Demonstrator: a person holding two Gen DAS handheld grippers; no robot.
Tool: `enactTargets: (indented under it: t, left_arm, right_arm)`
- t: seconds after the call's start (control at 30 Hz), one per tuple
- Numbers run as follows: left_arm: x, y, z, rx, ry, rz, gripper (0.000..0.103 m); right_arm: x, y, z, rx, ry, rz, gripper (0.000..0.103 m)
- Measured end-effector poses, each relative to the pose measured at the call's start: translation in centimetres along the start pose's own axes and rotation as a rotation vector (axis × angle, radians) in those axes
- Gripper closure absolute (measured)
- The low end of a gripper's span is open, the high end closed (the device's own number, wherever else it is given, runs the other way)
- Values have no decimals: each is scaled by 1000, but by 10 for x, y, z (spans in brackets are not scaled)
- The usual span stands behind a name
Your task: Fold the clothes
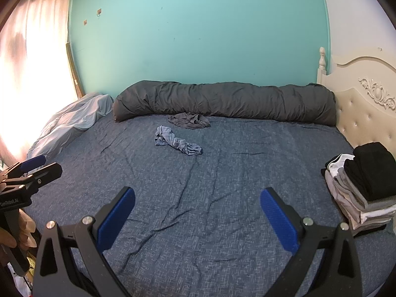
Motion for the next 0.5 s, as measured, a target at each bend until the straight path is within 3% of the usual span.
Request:
enactTargets:
  t: [0.5]
  left_arm:
    - [3,-3,9,3,10,-1,0]
  right_arm:
    - [5,-1,1,14,11,4,1]
Point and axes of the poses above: each gripper's, at about its wrist camera, not at the fingertips, and y roughly the way its jaws point, x to its right, z to its top, the point moved 3 cm from there along y, roughly the way its jaws point, and after that the axes turned 8 degrees about z, right-handed, at the moved point
